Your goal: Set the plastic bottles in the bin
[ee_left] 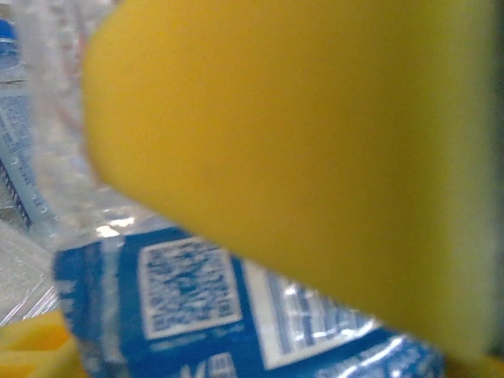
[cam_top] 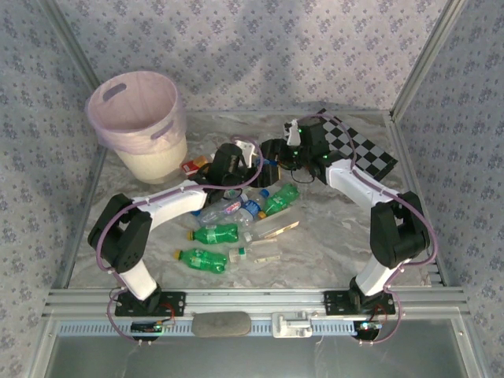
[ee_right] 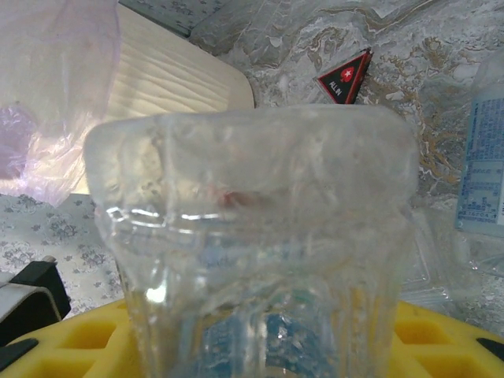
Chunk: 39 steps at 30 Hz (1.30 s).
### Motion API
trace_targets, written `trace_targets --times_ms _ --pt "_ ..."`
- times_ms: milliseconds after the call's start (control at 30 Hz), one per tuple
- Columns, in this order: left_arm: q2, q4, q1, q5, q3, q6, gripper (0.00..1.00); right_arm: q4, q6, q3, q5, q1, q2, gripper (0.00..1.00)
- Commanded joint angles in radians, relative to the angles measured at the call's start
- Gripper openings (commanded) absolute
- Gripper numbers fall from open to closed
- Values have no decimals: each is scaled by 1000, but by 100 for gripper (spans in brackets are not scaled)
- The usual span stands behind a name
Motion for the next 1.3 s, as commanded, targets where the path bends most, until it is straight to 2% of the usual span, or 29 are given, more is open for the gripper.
trace_targets --times_ms 0,233,400,533,667,900,1100,1267 --pt "2 19 20 -43 2 -2 69 14 29 -9 -35 14 -40 54" --pt "-10 21 21 -50 -15 0 55 23 34 -4 -31 17 -29 57" --pt "-19 22 32 -74 -38 -22 52 23 43 4 -31 -2 -34 78" --pt "-30 21 60 -89 -67 -49 51 29 41 0 -30 -34 -56 87" --pt "-56 7 87 -104 -88 -44 51 26 36 -21 -15 -68 -87 88" --pt "-145 -98 143 -160 -68 45 51 -36 -22 -61 76 -95 -130 93" --pt "-204 -323 215 -250 71 139 51 -34 -44 -69 82 -93 -118 94" --pt "-262 -417 306 -256 161 190 51 -44 -59 -58 76 -78 -86 94"
